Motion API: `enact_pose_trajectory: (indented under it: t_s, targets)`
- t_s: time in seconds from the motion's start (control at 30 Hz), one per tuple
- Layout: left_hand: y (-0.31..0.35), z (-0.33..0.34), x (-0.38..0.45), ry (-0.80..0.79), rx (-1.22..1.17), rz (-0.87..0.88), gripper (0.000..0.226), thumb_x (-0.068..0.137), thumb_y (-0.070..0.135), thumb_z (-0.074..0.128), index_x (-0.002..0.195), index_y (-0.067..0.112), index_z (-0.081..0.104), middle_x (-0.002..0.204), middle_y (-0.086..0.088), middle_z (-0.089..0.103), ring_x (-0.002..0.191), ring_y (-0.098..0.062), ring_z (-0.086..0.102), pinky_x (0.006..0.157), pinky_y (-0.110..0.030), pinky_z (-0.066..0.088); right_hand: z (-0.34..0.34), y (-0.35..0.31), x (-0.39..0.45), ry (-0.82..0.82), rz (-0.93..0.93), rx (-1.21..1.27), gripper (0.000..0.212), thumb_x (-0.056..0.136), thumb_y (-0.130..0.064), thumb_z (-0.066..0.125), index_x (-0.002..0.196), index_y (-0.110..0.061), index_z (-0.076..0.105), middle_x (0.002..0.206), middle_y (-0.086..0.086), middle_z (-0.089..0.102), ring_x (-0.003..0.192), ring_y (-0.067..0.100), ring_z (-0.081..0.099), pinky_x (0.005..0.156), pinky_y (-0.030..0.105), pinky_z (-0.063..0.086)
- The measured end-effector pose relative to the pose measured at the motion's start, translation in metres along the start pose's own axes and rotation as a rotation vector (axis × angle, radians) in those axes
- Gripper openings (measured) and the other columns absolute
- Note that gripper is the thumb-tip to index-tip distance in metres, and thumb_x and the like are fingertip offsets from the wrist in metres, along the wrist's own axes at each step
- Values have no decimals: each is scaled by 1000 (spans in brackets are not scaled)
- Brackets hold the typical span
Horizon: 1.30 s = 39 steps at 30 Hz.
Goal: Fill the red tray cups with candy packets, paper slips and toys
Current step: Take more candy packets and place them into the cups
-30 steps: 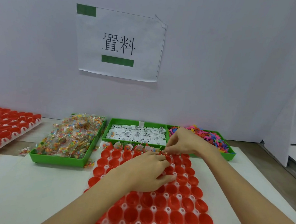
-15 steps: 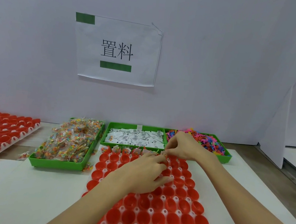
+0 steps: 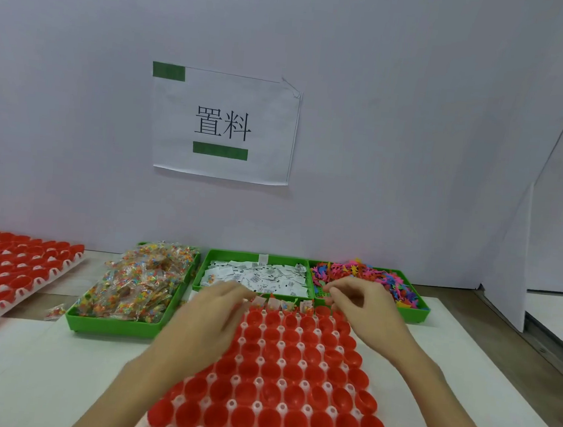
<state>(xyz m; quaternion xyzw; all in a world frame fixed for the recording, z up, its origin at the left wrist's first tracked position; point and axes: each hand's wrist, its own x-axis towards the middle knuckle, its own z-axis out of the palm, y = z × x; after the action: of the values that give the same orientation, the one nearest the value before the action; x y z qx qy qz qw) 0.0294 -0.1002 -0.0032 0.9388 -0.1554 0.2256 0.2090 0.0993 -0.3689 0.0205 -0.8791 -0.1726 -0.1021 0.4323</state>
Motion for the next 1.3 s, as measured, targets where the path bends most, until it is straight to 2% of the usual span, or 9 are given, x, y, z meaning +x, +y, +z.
enact_pose_trajectory:
  t_s: [0.13, 0.33, 0.5, 0.6, 0.67, 0.8, 0.97, 1.13, 1.3]
  targets:
    - [-49, -25, -41, 233, 130, -253, 24, 97, 3, 63, 118, 10, 71, 116, -1, 70, 108, -24, 63, 93, -39, 49, 2, -4, -33, 2, 3, 160, 21, 101, -13, 59, 100, -25, 76, 85, -8, 77, 80, 7, 72, 74, 21, 55]
    - [-89, -28, -78, 157, 312, -250, 33, 72, -8, 87, 101, 4, 79, 107, -9, 74, 102, -40, 69, 98, -62, 52, 11, -8, -46, 19, 15, 330, 26, 102, -11, 57, 95, -23, 78, 82, -1, 77, 75, 12, 73, 60, 18, 53]
    - [-89, -28, -79, 259, 342, -169, 22, 93, 15, 60, 93, 5, 79, 99, -7, 75, 93, -35, 70, 85, -50, 59, 23, -4, -48, -19, 20, 323, 25, 102, -11, 57, 94, -22, 78, 81, 1, 77, 74, 13, 73, 63, 13, 50]
    - [-91, -31, -82, 252, 333, -187, 8, 85, -2, 77, 90, 5, 79, 96, -8, 75, 90, -36, 71, 76, -47, 61, 24, -5, -49, -27, 8, 324, 25, 102, -11, 57, 93, -22, 78, 81, 2, 77, 73, 14, 72, 62, 12, 49]
    - [-91, -31, -84, 231, 298, -218, 23, 74, -8, 85, 91, 6, 79, 96, -7, 75, 90, -34, 72, 76, -47, 61, 24, -7, -50, -26, 1, 327, 25, 102, -10, 57, 93, -22, 79, 80, 3, 77, 73, 13, 72, 61, 11, 49]
    - [-93, -29, -83, 302, 349, -181, 12, 86, 14, 80, 97, 9, 78, 97, -5, 75, 89, -33, 72, 76, -46, 60, 23, -10, -51, -29, -1, 338, 26, 102, -10, 57, 93, -20, 79, 80, 3, 77, 72, 14, 72, 61, 12, 49]
    - [-86, -25, -82, 332, 391, -140, 66, 102, 58, 33, 101, 11, 79, 102, -7, 70, 89, -31, 68, 77, -47, 57, 23, -10, -51, -27, 10, 340, 26, 102, -10, 58, 93, -21, 79, 80, 3, 77, 73, 15, 72, 60, 16, 51]
    - [-88, -19, -79, 422, 409, -203, 2, 85, 11, 82, 87, 12, 81, 108, -14, 67, 100, -41, 65, 82, -54, 52, 22, -12, -52, -28, 7, 327, 25, 102, -11, 58, 93, -21, 79, 80, 3, 77, 73, 15, 72, 58, 19, 52]
    - [-93, -17, -76, 410, 474, -138, 5, 86, 9, 79, 85, 6, 76, 103, -12, 68, 96, -38, 67, 86, -52, 53, 22, -12, -52, -37, 10, 327, 25, 102, -11, 58, 93, -21, 79, 80, 3, 77, 73, 15, 72, 60, 17, 51]
